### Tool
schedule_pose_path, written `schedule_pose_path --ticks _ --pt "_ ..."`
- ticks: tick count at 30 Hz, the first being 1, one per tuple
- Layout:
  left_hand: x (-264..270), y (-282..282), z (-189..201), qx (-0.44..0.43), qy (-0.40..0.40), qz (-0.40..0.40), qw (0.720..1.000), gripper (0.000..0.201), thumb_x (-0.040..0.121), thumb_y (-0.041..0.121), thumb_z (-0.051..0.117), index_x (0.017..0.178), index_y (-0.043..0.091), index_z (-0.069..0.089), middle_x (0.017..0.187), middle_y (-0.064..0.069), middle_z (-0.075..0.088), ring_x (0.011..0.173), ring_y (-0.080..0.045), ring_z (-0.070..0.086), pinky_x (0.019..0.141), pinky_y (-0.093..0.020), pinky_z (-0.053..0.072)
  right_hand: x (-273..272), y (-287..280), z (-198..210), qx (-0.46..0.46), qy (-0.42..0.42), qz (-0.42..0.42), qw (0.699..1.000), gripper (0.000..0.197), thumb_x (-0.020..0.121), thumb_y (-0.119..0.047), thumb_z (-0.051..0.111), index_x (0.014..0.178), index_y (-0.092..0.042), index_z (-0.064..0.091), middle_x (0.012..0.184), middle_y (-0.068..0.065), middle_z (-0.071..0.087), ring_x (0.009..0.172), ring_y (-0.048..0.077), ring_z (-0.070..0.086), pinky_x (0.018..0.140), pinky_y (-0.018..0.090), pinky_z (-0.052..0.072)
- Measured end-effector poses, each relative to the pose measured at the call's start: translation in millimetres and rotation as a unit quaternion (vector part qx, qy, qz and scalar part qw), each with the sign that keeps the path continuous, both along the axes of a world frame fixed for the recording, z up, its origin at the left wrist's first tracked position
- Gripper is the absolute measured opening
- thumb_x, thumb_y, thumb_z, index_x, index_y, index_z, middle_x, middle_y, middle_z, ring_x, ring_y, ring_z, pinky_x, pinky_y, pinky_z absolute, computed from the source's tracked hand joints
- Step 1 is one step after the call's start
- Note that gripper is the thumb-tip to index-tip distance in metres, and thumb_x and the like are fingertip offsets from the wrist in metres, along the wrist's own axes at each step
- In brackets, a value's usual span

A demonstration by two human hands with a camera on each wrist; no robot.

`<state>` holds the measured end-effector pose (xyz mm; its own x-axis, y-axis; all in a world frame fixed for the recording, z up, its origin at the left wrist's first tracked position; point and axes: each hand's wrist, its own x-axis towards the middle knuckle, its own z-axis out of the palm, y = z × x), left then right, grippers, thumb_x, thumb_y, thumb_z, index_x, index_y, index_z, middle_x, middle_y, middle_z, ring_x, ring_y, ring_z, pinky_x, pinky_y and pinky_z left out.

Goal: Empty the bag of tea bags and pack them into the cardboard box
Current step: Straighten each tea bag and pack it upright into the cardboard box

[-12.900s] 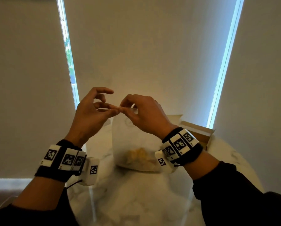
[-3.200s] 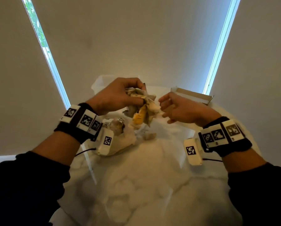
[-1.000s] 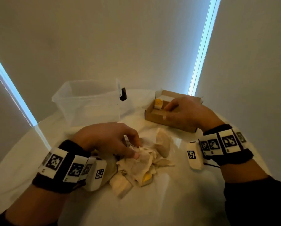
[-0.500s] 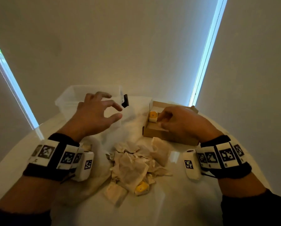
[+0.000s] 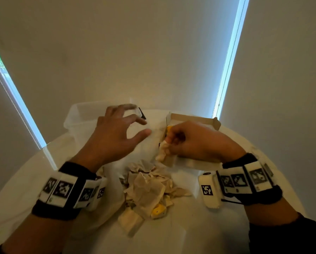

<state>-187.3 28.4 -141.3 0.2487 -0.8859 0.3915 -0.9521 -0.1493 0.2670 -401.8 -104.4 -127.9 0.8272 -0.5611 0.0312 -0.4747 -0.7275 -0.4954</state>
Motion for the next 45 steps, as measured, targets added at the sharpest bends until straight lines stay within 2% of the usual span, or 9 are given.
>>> schedule_pose_path --ticks 3,8,12,14,19,26,37,40,45 --pt "-17 8 3 0.009 0.176 -0.114 0.978 0.064 0.087 0.08 0.059 0.142 0.047 0.056 0.137 0.026 0.061 0.126 0.004 0.056 0.106 -0.036 0.052 1 8 13 0.103 -0.136 0.018 0.985 0.022 0.089 -0.04 0.082 0.108 -0.032 0.076 0.095 -0.014 0.078 0.091 0.003 0.074 0.088 0.026 0.058" --pt "-10 14 -11 0.033 0.261 -0.168 0.95 0.031 0.093 0.045 0.078 0.12 0.031 0.077 0.109 0.011 0.08 0.1 -0.013 0.075 0.09 -0.043 0.063 10 10 -2 0.199 -0.216 -0.004 0.956 0.03 0.092 -0.034 0.08 0.12 -0.03 0.071 0.096 -0.01 0.081 0.092 0.004 0.076 0.089 0.031 0.059" --pt "-2 17 -15 -0.039 0.356 -0.128 0.925 0.027 0.098 0.032 0.074 0.123 0.02 0.074 0.104 0.003 0.083 0.093 -0.015 0.08 0.081 -0.034 0.065 16 11 -21 0.299 -0.252 -0.044 0.919 0.048 0.079 -0.05 0.081 0.12 -0.027 0.073 0.106 -0.006 0.081 0.105 0.014 0.077 0.1 0.043 0.062" --pt "1 19 -17 -0.045 0.379 -0.12 0.916 0.03 0.098 0.03 0.075 0.126 0.021 0.073 0.106 0.003 0.083 0.094 -0.016 0.08 0.082 -0.035 0.066 21 13 -30 0.304 -0.262 -0.035 0.915 0.044 0.079 -0.045 0.082 0.115 -0.022 0.075 0.106 0.001 0.082 0.107 0.02 0.077 0.099 0.045 0.063" --pt "3 20 -23 -0.043 0.398 -0.101 0.911 0.032 0.097 0.037 0.074 0.127 0.025 0.075 0.111 0.006 0.081 0.098 -0.015 0.079 0.083 -0.032 0.066 29 17 -36 0.282 -0.315 -0.051 0.905 0.02 0.097 -0.035 0.074 0.109 -0.02 0.08 0.097 0.002 0.081 0.094 0.021 0.076 0.077 0.024 0.063" --pt "11 19 -27 -0.072 0.411 -0.083 0.905 0.024 0.1 0.037 0.07 0.113 0.019 0.079 0.106 0.001 0.081 0.101 -0.016 0.078 0.086 -0.035 0.066 26 13 -34 0.069 -0.289 -0.045 0.954 0.016 0.096 -0.052 0.072 0.097 -0.039 0.082 0.088 -0.018 0.078 0.085 0.005 0.072 0.081 0.029 0.057" --pt "11 19 -26 -0.099 0.392 -0.077 0.911 0.022 0.096 0.038 0.074 0.109 0.022 0.08 0.104 0.003 0.081 0.101 -0.017 0.077 0.093 -0.038 0.064 17 6 -28 0.046 -0.298 -0.05 0.952 0.013 0.094 -0.044 0.076 0.091 -0.033 0.082 0.079 -0.017 0.076 0.083 0.001 0.07 0.067 0.006 0.048" --pt "12 20 -25 -0.124 0.395 -0.077 0.907 0.022 0.095 0.035 0.076 0.11 0.019 0.08 0.1 0.0 0.082 0.098 -0.02 0.077 0.091 -0.036 0.063 16 5 -27 0.072 -0.297 -0.057 0.95 0.011 0.096 -0.041 0.076 0.089 -0.033 0.08 0.08 -0.021 0.075 0.083 -0.001 0.07 0.071 0.009 0.05" --pt "10 18 -23 -0.129 0.393 -0.081 0.907 0.022 0.094 0.035 0.076 0.111 0.02 0.079 0.099 0.002 0.082 0.094 -0.02 0.077 0.085 -0.033 0.061 16 5 -27 0.23 -0.235 -0.044 0.944 0.04 0.086 -0.06 0.074 0.111 -0.029 0.075 0.108 -0.009 0.076 0.102 0.014 0.074 0.091 0.038 0.065"
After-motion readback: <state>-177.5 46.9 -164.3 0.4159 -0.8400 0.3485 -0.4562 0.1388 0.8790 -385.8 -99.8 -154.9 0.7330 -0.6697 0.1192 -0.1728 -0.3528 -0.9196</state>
